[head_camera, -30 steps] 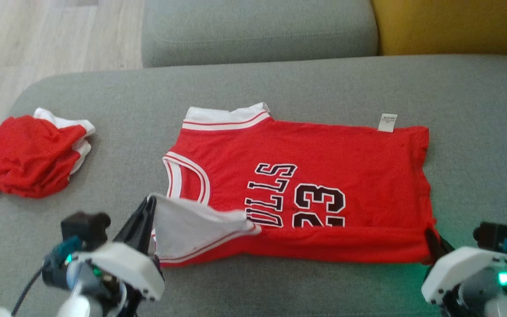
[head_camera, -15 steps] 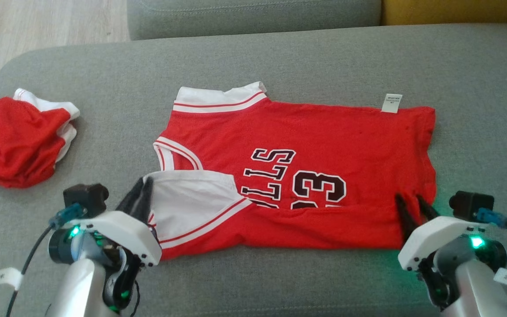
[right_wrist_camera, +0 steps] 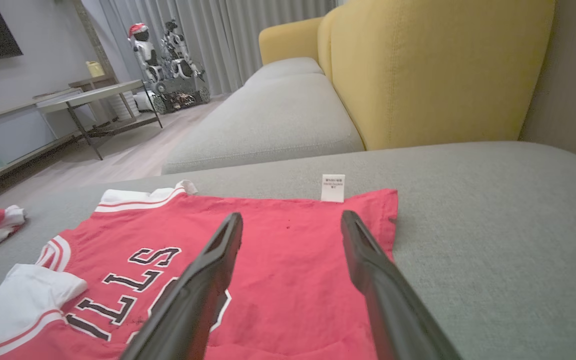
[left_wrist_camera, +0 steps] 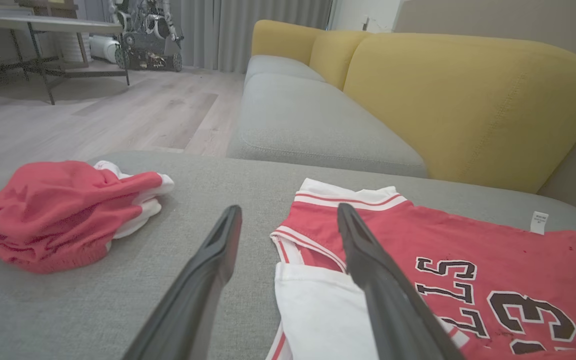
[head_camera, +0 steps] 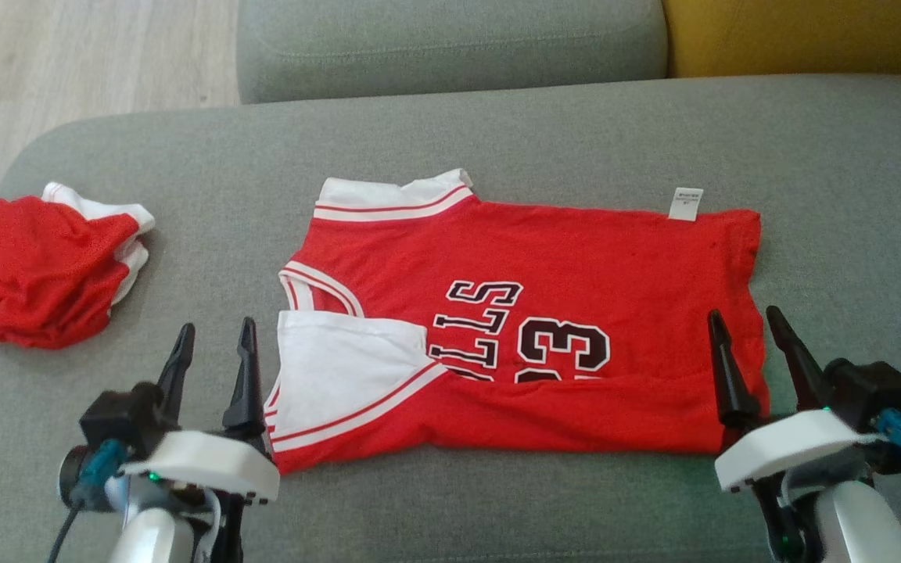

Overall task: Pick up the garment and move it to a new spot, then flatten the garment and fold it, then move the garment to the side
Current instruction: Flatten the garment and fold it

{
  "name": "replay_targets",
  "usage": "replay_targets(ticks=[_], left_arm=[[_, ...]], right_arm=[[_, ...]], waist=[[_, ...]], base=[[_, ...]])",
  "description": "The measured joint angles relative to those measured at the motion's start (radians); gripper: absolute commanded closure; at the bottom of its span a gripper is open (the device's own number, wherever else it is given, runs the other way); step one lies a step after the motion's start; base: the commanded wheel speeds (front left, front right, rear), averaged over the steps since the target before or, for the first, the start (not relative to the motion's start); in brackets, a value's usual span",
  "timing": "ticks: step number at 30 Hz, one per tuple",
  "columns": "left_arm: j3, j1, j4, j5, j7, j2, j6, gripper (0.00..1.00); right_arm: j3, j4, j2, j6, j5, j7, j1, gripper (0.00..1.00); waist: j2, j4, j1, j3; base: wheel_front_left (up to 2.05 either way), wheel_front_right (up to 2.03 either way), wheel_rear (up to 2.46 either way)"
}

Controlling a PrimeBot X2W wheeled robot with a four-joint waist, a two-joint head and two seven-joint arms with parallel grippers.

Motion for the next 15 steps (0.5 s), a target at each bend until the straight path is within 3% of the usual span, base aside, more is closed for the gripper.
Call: replay_targets(ticks=[15], left_arm=[[-0.024, 0.115, -0.056, 0.036, 0.013, 0.028, 0.042, 0.00]], right_arm=[[0.001, -0.252, 0.009, 0.000, -0.043, 0.095, 0.179, 0.00]], waist=[[0.0000, -0.004, 0.0000, -0.058]], base=[[0.00, 0.00, 0.00]])
